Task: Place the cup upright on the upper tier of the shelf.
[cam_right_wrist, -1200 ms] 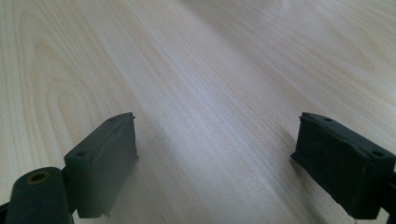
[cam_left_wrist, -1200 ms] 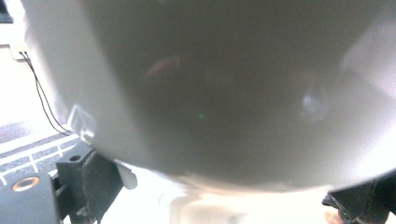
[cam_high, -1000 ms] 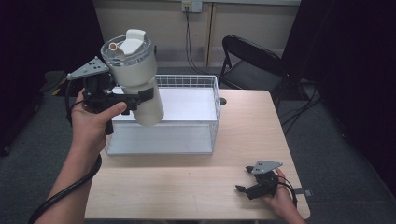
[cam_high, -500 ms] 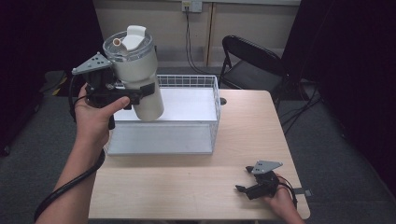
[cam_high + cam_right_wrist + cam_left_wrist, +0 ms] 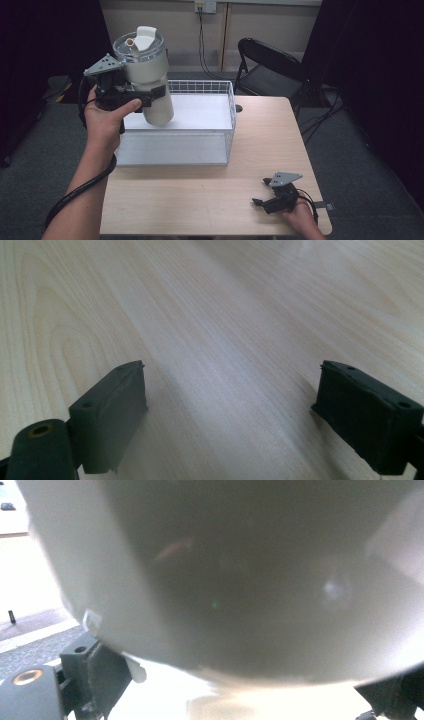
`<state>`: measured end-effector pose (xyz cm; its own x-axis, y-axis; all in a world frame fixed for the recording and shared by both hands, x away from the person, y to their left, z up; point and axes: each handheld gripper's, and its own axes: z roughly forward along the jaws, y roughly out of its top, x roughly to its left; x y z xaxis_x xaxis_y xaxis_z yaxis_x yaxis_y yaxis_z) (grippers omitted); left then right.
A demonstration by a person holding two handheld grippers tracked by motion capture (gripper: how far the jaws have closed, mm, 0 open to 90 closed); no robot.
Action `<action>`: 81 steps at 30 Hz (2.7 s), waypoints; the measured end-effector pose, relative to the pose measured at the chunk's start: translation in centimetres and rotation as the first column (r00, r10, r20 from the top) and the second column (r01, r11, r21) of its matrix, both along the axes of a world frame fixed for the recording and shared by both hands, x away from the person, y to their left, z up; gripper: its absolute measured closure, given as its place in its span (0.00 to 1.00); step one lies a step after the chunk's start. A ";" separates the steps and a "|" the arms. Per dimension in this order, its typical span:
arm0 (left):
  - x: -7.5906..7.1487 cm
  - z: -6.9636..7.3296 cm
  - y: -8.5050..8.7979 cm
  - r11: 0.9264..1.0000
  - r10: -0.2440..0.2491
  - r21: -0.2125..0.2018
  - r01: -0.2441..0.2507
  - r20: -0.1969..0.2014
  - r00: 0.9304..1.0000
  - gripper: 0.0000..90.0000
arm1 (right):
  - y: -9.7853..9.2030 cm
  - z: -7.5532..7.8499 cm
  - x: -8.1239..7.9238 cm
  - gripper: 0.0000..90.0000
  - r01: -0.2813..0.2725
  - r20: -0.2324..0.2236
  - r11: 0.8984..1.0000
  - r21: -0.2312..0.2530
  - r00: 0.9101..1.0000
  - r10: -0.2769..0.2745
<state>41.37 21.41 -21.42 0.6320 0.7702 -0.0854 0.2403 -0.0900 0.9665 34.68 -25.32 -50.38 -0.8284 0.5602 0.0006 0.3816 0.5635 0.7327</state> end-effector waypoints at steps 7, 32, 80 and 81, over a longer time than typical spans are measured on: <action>0.6 0.0 -0.2 1.000 0.004 0.003 -0.004 -0.001 1.000 0.10 | 0.0 0.0 0.0 0.13 0.000 0.000 1.000 0.000 1.000 0.000; 2.9 -1.6 -0.7 0.999 0.043 0.020 -0.043 -0.011 0.999 0.10 | 0.0 0.0 0.0 0.13 0.000 0.000 1.000 0.000 1.000 0.000; 5.7 -4.2 -1.4 0.993 0.105 0.060 -0.104 -0.017 0.994 0.10 | 0.0 0.0 0.0 0.13 0.000 0.000 1.000 0.000 1.000 0.000; 5.7 -4.1 -1.5 0.993 0.101 0.069 -0.099 -0.017 0.995 0.10 | 0.0 0.0 0.0 0.13 0.000 0.000 1.000 0.000 1.000 0.000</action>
<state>47.05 19.96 -25.56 0.5503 0.8339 -0.0428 0.2712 -0.1301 0.9537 34.68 -25.31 -50.38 -0.8284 0.5601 0.0005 0.3813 0.5633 0.7330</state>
